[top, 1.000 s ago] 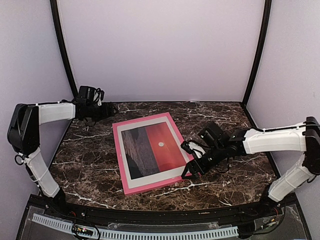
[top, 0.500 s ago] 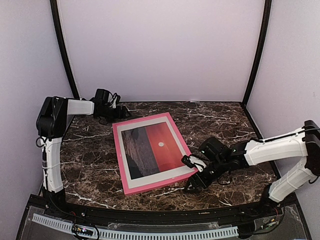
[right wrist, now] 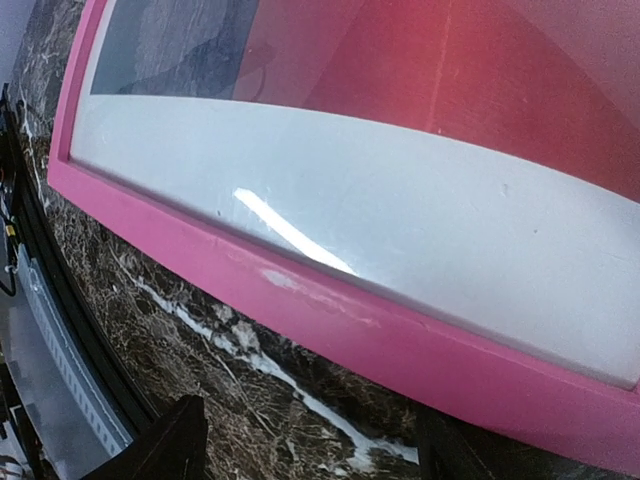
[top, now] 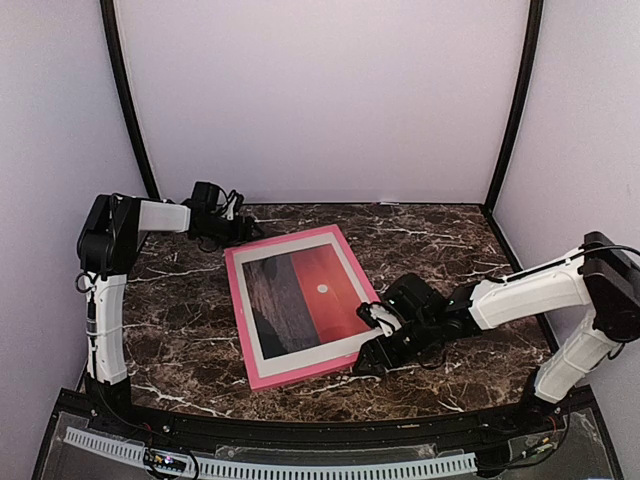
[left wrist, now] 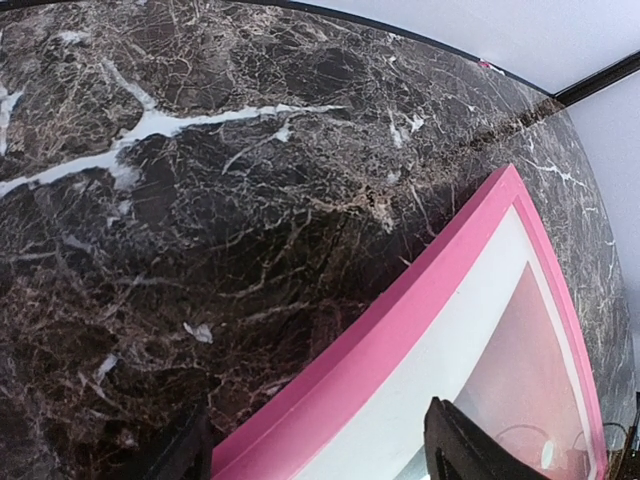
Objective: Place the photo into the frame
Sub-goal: Rotate the photo frame at the center of the board.
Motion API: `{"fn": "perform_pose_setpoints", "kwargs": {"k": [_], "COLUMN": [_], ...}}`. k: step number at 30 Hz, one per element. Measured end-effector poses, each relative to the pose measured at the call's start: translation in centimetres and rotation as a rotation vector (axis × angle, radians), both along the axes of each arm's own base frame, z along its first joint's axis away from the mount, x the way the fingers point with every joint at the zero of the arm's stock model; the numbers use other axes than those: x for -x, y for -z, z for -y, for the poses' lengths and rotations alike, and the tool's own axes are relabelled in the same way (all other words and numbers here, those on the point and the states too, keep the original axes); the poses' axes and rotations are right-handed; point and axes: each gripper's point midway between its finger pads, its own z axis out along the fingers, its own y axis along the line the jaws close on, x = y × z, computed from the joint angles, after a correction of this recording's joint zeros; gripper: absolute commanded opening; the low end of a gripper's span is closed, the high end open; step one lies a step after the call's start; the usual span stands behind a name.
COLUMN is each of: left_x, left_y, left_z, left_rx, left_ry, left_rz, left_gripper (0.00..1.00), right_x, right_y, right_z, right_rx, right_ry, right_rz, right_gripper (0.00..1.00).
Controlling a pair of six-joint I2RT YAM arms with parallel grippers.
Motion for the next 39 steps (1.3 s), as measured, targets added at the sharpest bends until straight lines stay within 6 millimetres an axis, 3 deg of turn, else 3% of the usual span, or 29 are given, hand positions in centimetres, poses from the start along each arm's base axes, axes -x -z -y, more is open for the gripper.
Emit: {"fn": "perform_pose_setpoints", "kwargs": {"k": [5,14,19,25,28,30,33,39], "left_x": [3.1,9.1,15.3,24.0,28.1,29.6,30.8,30.4], "left_y": [0.2,0.7,1.0,1.7,2.5,2.2,0.9,-3.2], "left_z": [-1.1,-3.1,-2.9,-0.4,0.3,0.2,-0.2,-1.1], "left_rx": [0.01,-0.026,-0.072,-0.084,-0.076,-0.067,-0.048,-0.015], "left_ry": [-0.023,-0.105,-0.141,-0.102,-0.063,-0.054,-0.061,-0.104], "left_rz": [-0.025,-0.048,-0.069,-0.113,-0.172,-0.188,-0.184,-0.067], "left_gripper": [0.66,0.58,0.56,0.57,0.58,0.59,0.64,0.76], "right_x": [-1.4,-7.6,-11.9,-16.4,-17.4,-17.5,-17.5,-19.0], "right_y": [0.0,-0.1,0.0,0.3,0.4,0.3,0.0,-2.8], "right_z": [0.6,4.9,7.6,10.2,10.5,10.3,9.8,10.4], "right_rx": [0.004,0.032,0.075,0.167,0.186,0.186,0.192,0.225], "right_ry": [0.087,0.329,0.448,0.534,0.534,0.517,0.484,0.485], "right_rz": [-0.017,-0.02,0.018,0.12,0.148,0.153,0.159,0.255], "right_gripper": [0.76,0.78,0.79,0.79,0.79,0.8,0.81,0.87]}}
